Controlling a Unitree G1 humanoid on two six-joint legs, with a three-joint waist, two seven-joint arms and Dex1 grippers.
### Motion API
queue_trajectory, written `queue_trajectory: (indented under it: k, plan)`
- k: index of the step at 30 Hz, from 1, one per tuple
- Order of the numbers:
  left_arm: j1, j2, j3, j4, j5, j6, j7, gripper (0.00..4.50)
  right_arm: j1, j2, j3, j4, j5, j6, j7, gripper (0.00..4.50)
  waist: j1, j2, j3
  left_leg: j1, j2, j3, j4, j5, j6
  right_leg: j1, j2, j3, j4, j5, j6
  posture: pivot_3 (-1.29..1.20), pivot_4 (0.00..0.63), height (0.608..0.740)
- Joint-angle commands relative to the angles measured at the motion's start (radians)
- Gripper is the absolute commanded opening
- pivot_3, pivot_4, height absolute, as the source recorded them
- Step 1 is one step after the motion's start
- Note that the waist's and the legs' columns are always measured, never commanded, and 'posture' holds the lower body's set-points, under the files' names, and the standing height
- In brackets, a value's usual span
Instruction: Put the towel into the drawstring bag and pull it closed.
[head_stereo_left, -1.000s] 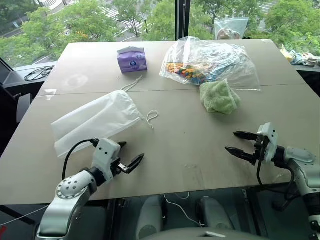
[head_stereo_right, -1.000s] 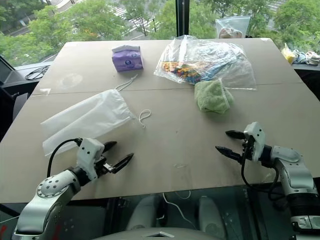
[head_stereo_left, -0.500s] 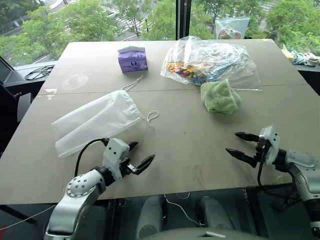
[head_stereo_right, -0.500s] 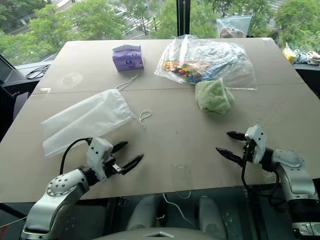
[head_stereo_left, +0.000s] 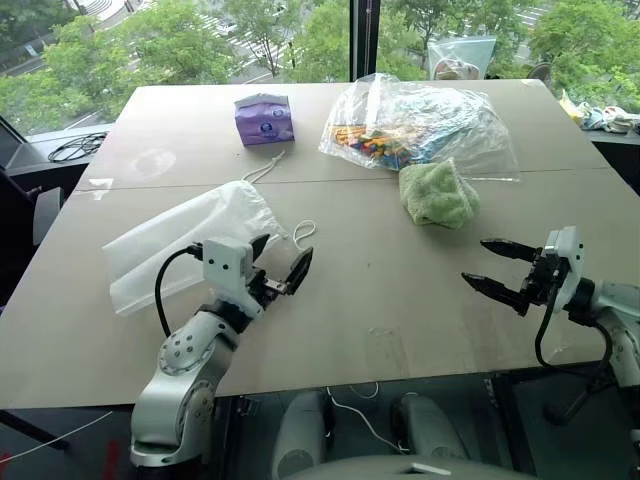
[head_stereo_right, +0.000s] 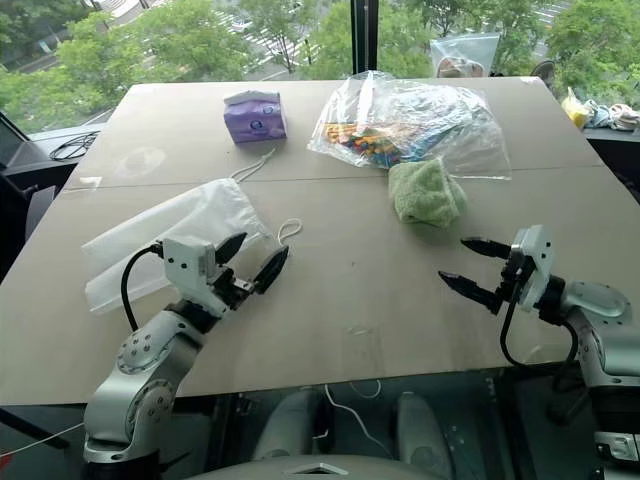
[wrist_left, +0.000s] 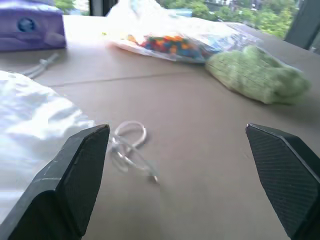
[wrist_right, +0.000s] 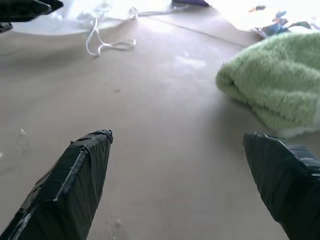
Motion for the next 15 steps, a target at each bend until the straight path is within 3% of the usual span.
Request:
queue_trajectory:
  k: [1, 7, 15]
  plan:
    - [-0.031, -0.042, -0.03, 0.054, 0.102, -0.034, 0.105, 4.5, -0.083, -0.003, 0.012, 0.044, -0.003, -0.035, 0.047, 4.47, 0.0, 0.0, 0.0, 0.0, 0.0, 0.0, 0.0, 0.0, 0.0, 0.0, 0.0, 0.0, 0.0, 0.0, 0.0, 0.0, 0.15, 0.74]
    - [-0.169, -0.087, -0.14, 0.162, 0.326, -0.067, 0.255, 4.5, -0.193, 0.022, 0.033, 0.107, 0.006, -0.041, 0.091, 4.47, 0.013, -0.002, 0.001, -0.001, -0.001, -0.001, 0.0, 0.0, 0.0, 0.0, 0.002, -0.001, 0.0, 0.0, 0.0, 0.0, 0.15, 0.74]
    - [-0.314, -0.246, -0.179, 0.284, 0.487, -0.038, 0.466, 4.5, -0.213, 0.042, 0.062, 0.137, -0.028, -0.07, 0.107, 4.47, 0.023, -0.002, 0.001, -0.002, -0.001, -0.001, 0.004, 0.0, 0.001, 0.001, 0.003, -0.001, 0.0, 0.003, 0.005, 0.0, 0.15, 0.74]
